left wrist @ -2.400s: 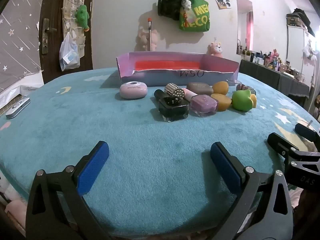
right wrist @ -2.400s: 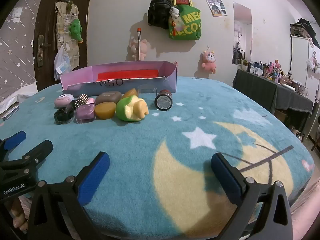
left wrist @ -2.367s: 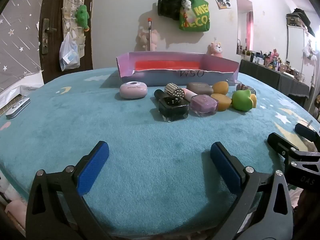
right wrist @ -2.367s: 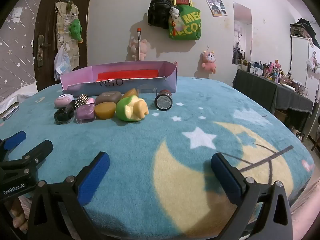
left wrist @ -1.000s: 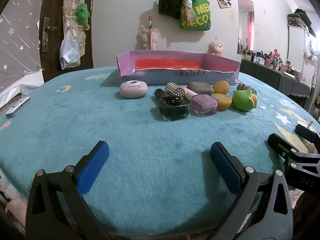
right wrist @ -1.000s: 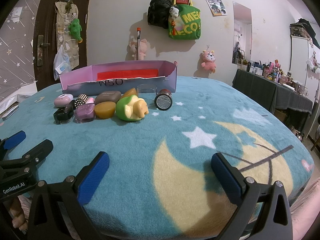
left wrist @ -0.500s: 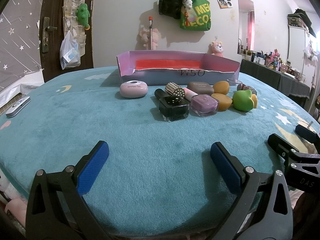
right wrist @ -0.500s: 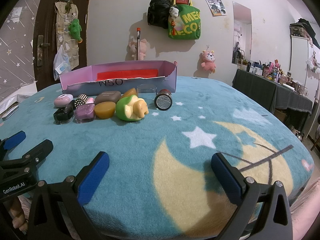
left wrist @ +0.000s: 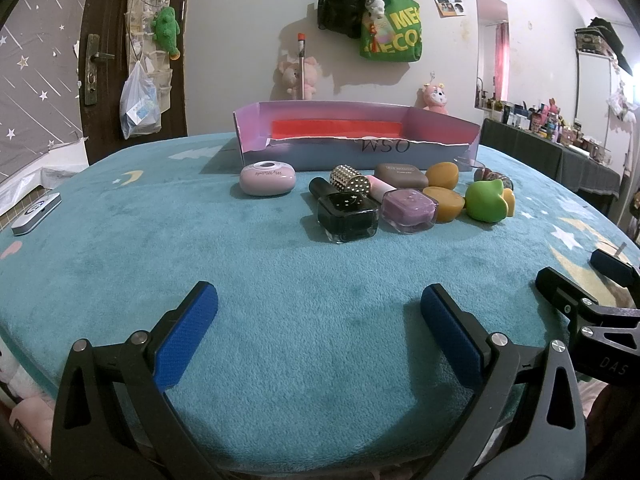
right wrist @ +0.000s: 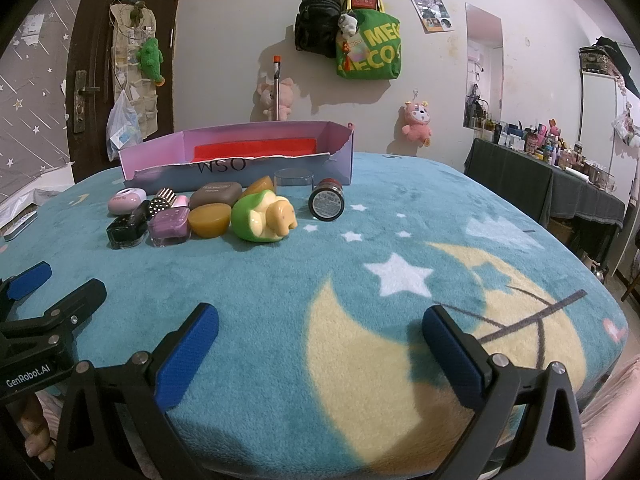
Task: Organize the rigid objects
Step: 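Move the left tool to the black nail polish while the right tool moves to the green turtle toy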
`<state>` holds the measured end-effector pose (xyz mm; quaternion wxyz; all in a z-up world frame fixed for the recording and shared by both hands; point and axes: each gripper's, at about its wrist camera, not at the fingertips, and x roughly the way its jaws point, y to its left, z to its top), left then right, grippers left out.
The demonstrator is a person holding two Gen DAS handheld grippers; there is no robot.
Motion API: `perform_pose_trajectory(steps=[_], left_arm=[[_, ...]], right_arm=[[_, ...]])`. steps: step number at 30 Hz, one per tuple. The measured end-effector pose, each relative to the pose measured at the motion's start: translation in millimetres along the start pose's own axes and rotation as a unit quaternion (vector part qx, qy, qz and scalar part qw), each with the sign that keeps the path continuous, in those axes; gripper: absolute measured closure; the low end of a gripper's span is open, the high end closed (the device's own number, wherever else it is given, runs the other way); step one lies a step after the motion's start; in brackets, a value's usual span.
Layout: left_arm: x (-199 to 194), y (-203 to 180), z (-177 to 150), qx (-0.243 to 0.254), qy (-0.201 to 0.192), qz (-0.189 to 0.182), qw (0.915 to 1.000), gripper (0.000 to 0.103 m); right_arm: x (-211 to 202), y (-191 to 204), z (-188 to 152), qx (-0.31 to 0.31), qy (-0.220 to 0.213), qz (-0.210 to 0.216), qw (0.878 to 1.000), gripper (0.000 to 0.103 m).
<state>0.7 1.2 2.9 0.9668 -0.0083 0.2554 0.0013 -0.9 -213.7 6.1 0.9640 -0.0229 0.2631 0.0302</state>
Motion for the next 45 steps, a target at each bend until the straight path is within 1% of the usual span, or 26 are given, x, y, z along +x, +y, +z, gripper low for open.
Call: perform_pose_trajectory(steps=[24,29,32,34,39,45], left_arm=[[2.1,1.4,0.0,0.000,0.000,0.001,1.0000,0.000],[4.2,5.7,2.7,-0.005,0.018,-0.006,0.9998,0.000],[7.0,11.7,9.8,-0.019,0.027,-0.017,0.9993,0.000],[7.8,13.7,16.8,-0.026,0.029,-0.020,0.9990,0.000],[9.2,12.7,35.7,-0.024,0.029,-0.024,0.9990,0.000],[23.4,8.9,58.6,-0.023,0.059,-0.036,0.9974,0.000]], right_arm=[[-0.6,-0.5,0.0,0.000,-0.001,0.000,1.000,0.000],[-0.6,-0.7,0.4,-0.001,0.005,0.003,1.000,0.000],[1.4,-0.2,2.7,0.000,0.016,0.009,1.000,0.000],[6.9,-3.7,14.3,0.000,0.018,0.015,1.000,0.000],[8.9,-0.3,31.1,0.003,0.016,0.027,0.999,0.000],[19.6,-2.3,54.8,0.004,0.020,0.033,0.999,0.000]])
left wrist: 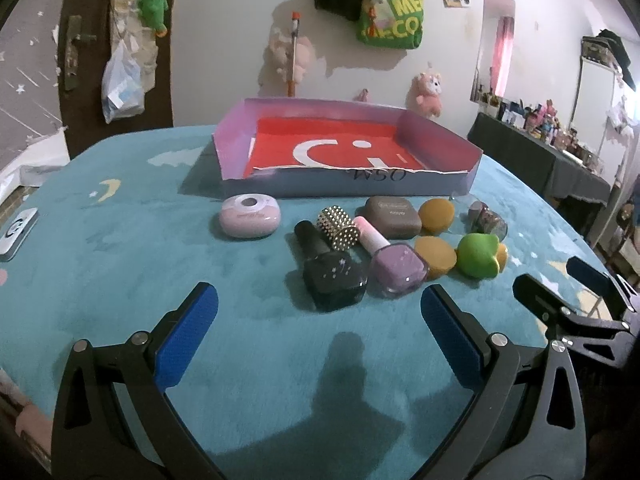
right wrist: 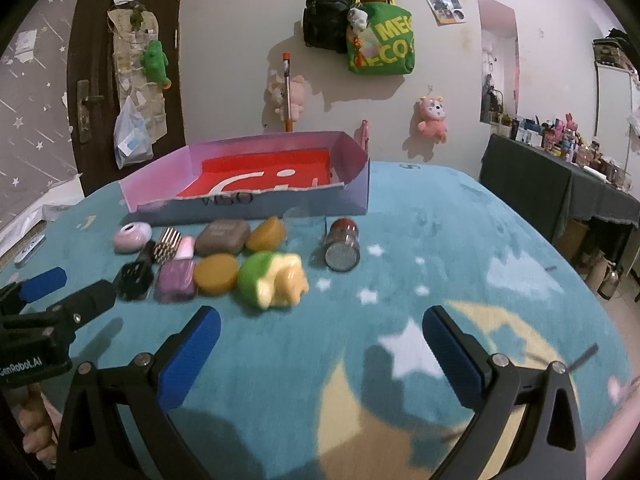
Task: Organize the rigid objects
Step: 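Move the left tool to the black nail polish while the right tool moves to the green turtle toy, then close the left tool on the black nail polish while the right tool closes on the turtle toy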
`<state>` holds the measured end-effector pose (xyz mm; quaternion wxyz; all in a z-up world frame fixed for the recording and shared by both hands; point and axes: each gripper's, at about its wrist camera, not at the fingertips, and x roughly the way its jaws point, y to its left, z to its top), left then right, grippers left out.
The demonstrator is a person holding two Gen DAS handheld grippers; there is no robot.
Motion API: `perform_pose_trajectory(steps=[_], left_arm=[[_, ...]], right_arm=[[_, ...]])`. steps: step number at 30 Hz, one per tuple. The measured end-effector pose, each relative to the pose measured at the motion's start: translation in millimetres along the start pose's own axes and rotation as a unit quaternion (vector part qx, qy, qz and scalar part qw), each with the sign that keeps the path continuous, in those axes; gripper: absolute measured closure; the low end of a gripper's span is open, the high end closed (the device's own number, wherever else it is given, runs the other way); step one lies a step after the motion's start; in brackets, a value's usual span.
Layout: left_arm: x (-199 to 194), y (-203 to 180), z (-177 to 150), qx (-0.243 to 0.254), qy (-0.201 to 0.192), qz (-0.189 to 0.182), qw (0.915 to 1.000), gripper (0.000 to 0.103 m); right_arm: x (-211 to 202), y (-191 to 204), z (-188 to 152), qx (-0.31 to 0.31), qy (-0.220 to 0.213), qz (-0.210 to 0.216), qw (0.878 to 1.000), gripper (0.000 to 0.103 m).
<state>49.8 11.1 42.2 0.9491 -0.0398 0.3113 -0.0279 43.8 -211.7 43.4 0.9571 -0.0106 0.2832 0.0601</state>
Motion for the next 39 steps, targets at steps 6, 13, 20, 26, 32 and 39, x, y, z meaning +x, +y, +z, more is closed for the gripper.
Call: perform_pose_trajectory(steps=[6,13,20,26,32,39], left_arm=[[16.2,2.5,15.4,-0.010,0.030,0.003,0.9995,0.000],[37.0,5.8,25.7,-0.021,0.073,0.012,0.9970,0.000],[48.0,5.6,24.8,-0.015,0.097,0.018,0.9951,0.001],[52.6,12.3,27.5,-0.029,0.101,0.002,0.9945,0.021],[57.5,6.2,25.8,-0.012,0.114,-0.015,0.9933,0.043],[54.6,1.2,27.0,-0.002,0.108,-0.038,0.9934,0.062]], right_arm=[[18.4,-3.5,20.2,-0.008,0.027,0.010,1.000,0.000],[38.4,-6.9,32.1,-0.012,0.066,0.020,0.998,0.000],[58.7,-11.3,30.8,0.009,0.124,0.068,0.990,0.009],[65.9,-9.7,30.6,0.027,0.145,0.116,0.982,0.023],[66.1,-6.5,31.1,0.030,0.148,0.142,0.978,0.040],[64.9,-2.4,28.6,0.032,0.145,0.171,0.974,0.057]])
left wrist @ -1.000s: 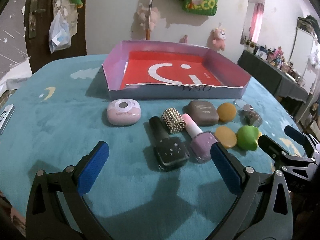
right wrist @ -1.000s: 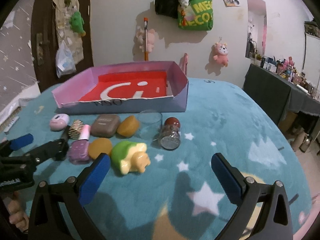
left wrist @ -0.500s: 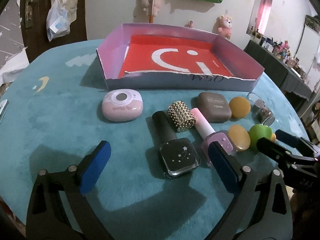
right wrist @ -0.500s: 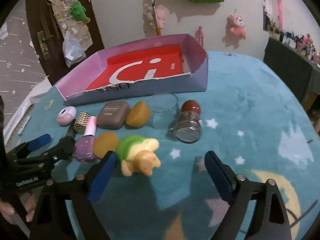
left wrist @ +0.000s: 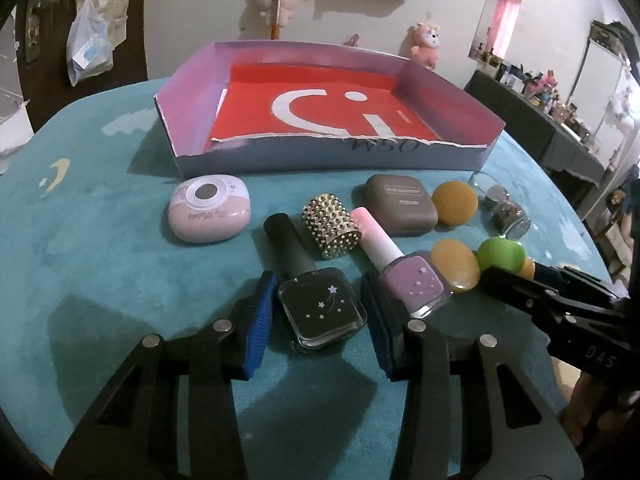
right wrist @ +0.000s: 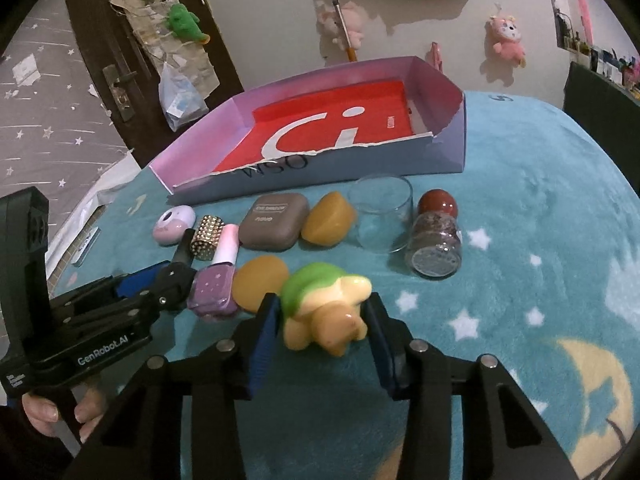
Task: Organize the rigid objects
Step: 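Close the left tool on the black nail polish while the right tool closes on the turtle toy, then carry the nail polish with the left tool into the red-lined box while the right tool carries the turtle there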
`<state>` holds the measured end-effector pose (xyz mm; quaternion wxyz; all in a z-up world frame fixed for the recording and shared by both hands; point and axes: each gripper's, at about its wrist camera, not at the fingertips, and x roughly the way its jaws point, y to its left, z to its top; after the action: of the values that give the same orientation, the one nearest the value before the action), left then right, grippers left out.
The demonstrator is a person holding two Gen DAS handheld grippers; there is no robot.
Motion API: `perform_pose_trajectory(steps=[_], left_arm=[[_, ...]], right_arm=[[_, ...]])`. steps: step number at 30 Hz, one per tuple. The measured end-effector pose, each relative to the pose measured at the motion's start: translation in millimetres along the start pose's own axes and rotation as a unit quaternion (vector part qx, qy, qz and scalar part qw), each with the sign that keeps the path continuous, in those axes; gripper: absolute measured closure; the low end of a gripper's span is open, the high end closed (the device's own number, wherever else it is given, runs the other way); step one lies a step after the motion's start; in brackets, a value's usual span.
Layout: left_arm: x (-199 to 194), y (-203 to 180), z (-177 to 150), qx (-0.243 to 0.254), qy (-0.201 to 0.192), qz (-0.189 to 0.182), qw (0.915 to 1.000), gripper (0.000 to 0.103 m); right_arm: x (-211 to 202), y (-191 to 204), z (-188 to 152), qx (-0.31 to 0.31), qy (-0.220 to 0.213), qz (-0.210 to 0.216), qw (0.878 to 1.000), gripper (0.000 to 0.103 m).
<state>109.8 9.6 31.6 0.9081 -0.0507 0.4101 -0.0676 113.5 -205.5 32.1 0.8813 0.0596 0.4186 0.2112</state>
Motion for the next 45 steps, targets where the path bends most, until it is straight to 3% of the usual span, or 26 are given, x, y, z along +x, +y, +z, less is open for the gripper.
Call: perform_pose_trajectory(steps=[22,35,42,45], left_arm=[[-21.0,-8.2,13.6,0.024,-0.036,-0.023,0.9988,0.062],[-11.7,7.7,90.8,0.042,-0.073,-0.006,0.9964,0.062],[26.5,13.4,119.0,0.056,-0.038,0.001,0.9977,0.062],[42.9,14.2,125.6,0.066,-0.022,0.009,0.9975,0.062]], right_arm=[[-18.8,1.5,13.5,-0.007,-0.029,-0.007,1.000,0.057],[-11.4,-6.1,93.9,-0.040,-0.075,-0.031,0.996,0.057],[26.6,-11.0,138.5,-0.076,-0.038,-0.061,0.995,0.057],[47.9,-12.8,148.9,-0.093,-0.001,-0.082,0.992,0.057]])
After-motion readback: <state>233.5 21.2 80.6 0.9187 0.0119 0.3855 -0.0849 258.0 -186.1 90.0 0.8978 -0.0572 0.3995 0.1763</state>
